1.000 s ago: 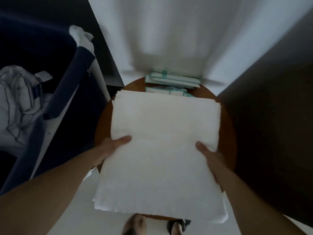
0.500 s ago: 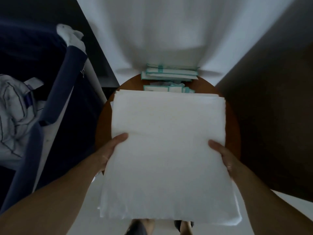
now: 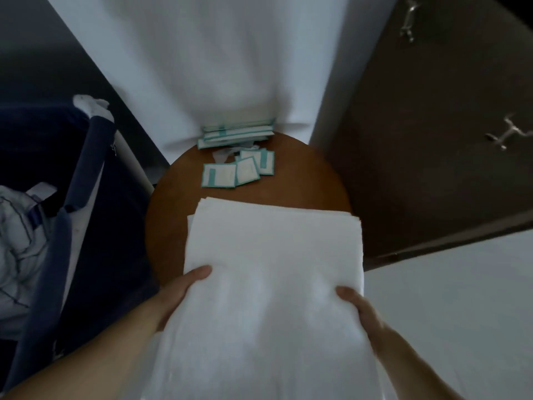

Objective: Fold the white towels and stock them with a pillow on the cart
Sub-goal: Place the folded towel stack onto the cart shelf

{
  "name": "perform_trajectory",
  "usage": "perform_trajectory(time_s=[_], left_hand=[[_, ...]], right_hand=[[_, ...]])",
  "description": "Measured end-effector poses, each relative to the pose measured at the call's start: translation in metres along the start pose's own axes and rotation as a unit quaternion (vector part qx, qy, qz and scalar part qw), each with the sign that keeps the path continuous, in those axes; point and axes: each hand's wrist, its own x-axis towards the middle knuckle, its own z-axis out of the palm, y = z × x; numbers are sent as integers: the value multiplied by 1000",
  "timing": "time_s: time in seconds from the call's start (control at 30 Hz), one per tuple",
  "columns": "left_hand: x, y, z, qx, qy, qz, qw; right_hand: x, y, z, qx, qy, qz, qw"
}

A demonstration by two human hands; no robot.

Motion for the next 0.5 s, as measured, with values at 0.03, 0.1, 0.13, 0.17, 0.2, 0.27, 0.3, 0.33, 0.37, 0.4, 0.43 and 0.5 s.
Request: perform_trajectory(time_s=[0.03, 0.1, 0.13, 0.17, 0.2, 0.27, 0.3, 0.33, 0.37, 0.4, 0.43, 0.5], left_hand=[[-11, -10, 9, 11, -9, -1, 1000], [-41, -29, 33, 39, -33, -6, 999], [-54, -40, 46, 51, -42, 0, 998], [-69, -50, 63, 66, -44, 7, 997], [-84, -62, 79, 80, -57, 17, 995], [-108, -86, 112, 101, -86, 32, 991], [-118, -99, 129, 108, -109, 41, 987], [-132, -109, 150, 127, -124, 48, 983], [-147, -119, 173, 149, -139, 62, 977], [-162, -126, 196, 167, -153, 81, 971], [-176, -133, 220, 175, -169, 108, 964], [-203, -144, 266, 190, -191, 137, 953]], right_hand=[[-15, 12, -9, 5, 9, -6, 1000], [-45, 37, -34, 21, 29, -21, 999], [-59, 50, -49, 25, 44, -35, 998], [-74, 64, -65, 25, 57, -50, 997], [-91, 77, -82, 26, 70, -62, 995], [-130, 104, -114, 35, 92, -82, 992], [-151, 118, -133, 44, 107, -94, 989], [-173, 132, -152, 59, 122, -106, 985], [-195, 145, -173, 72, 137, -118, 981], [-217, 157, -192, 91, 149, -133, 976], [-238, 168, -211, 108, 160, -147, 970], [-279, 186, -245, 141, 178, -165, 960]])
